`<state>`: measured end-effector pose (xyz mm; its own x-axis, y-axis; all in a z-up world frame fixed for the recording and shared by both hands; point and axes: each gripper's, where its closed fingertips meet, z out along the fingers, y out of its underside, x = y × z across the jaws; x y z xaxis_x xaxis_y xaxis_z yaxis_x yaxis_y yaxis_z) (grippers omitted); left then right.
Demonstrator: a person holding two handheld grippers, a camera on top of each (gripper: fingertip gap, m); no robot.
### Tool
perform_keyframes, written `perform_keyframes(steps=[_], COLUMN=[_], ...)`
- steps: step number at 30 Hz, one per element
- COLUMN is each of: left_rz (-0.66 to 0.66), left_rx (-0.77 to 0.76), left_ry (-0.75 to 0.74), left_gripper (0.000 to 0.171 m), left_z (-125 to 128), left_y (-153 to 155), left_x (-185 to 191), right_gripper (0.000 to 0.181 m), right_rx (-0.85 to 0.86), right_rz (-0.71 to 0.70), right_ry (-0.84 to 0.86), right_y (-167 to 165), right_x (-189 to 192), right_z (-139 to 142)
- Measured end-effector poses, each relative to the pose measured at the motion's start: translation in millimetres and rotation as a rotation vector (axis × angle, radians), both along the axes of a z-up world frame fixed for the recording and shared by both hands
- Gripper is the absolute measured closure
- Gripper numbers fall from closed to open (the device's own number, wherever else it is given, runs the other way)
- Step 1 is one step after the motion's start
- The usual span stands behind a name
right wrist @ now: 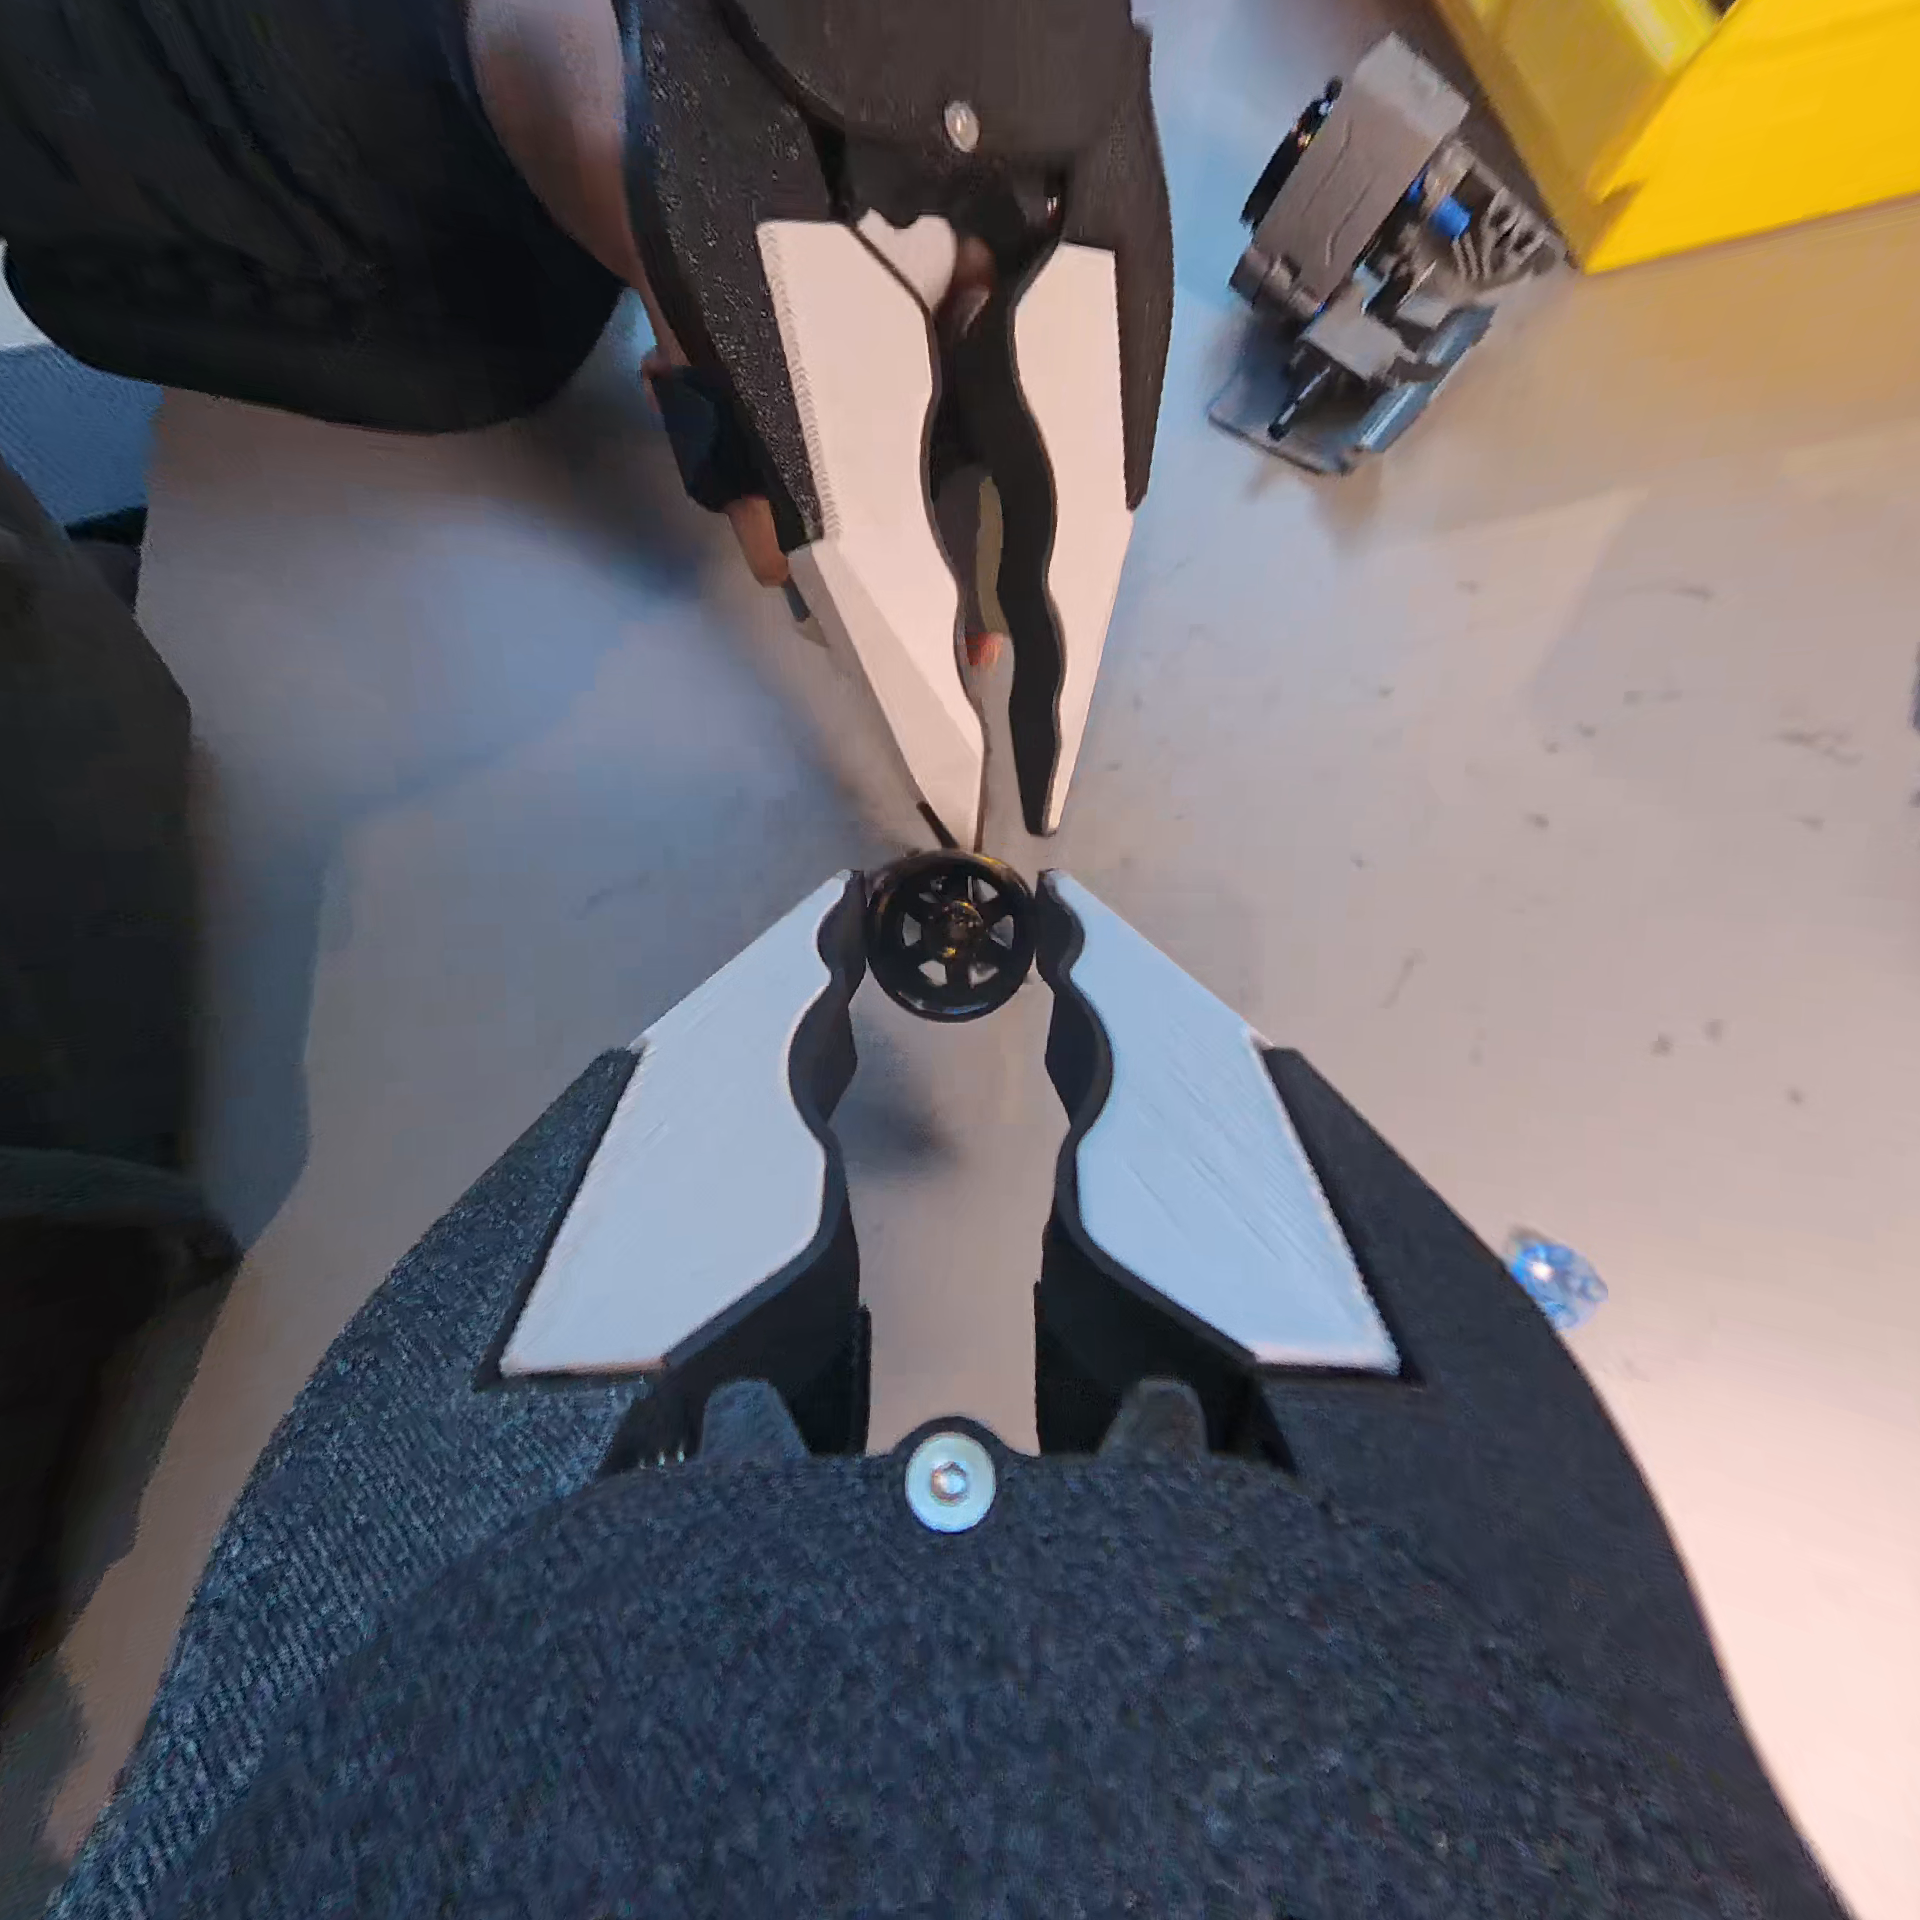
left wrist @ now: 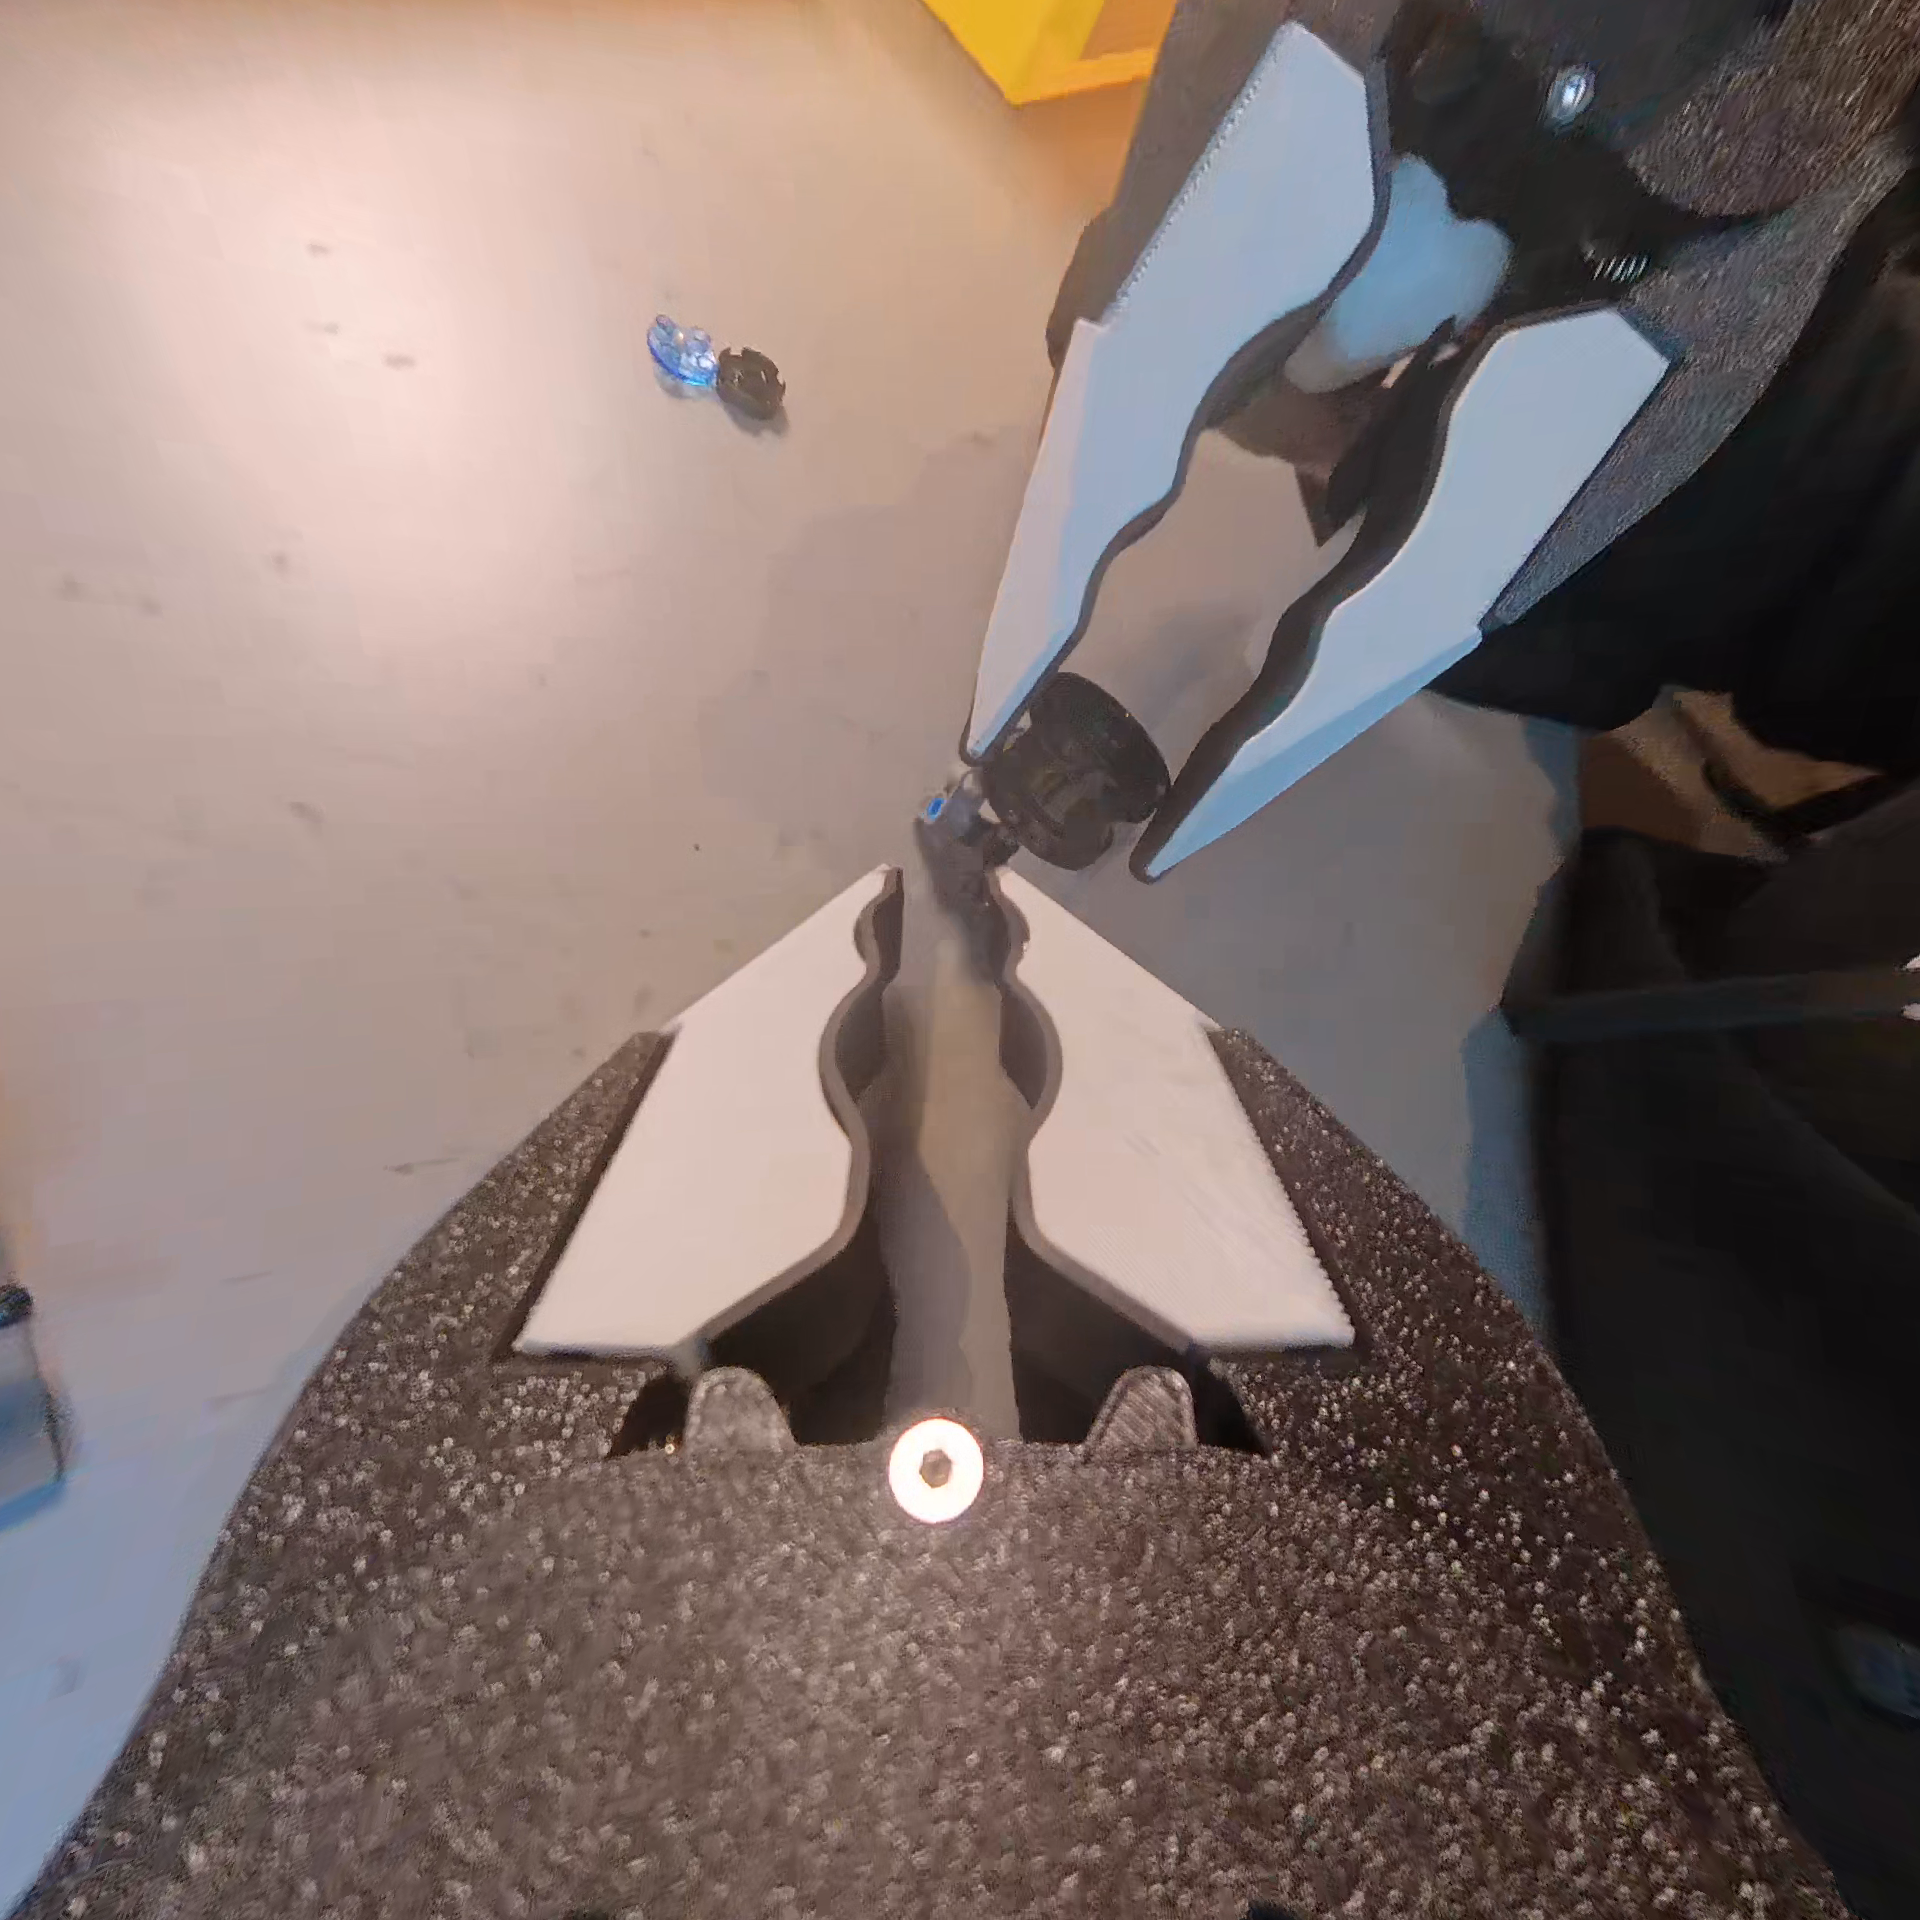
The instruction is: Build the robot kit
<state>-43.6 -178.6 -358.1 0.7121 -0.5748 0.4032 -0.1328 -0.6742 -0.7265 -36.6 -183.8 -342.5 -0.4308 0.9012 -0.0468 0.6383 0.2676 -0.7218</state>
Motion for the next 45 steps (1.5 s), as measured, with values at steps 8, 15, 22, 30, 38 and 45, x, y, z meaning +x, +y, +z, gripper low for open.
perform_keyframes(steps=[8,15,22,30,38,45], left_rz=[-0.133,-0.144,-0.161,-0.16,-0.113,-0.118], left_rx=[0.081,0.166,0.139,0.076,0.144,0.291], left_ry=[0.146,0.276,0.244,0.14,0.232,0.415], left_gripper=[0.148,0.17,0.161,0.143,0.144,0.16], left_z=[-7,-15,-14,-8,-10,-12], left_y=[-11,-7,-9,-11,-1,9], left_x=[12,10,3,2,2,8], right_gripper=[0.148,0.131,0.126,0.143,0.148,0.153], right_rx=[0.047,0.046,0.026,0.047,0.101,0.198], right_rz=[-0.01,0.017,0.078,0.056,0.019,0.015], right_ry=[-0.068,-0.04,0.013,-0.029,-0.018,-0.009], right_y=[-4,-10,7,25,28,27], right_x=[-7,1,28,33,25,19], right_z=[-5,-11,-5,-25,-27,-32])
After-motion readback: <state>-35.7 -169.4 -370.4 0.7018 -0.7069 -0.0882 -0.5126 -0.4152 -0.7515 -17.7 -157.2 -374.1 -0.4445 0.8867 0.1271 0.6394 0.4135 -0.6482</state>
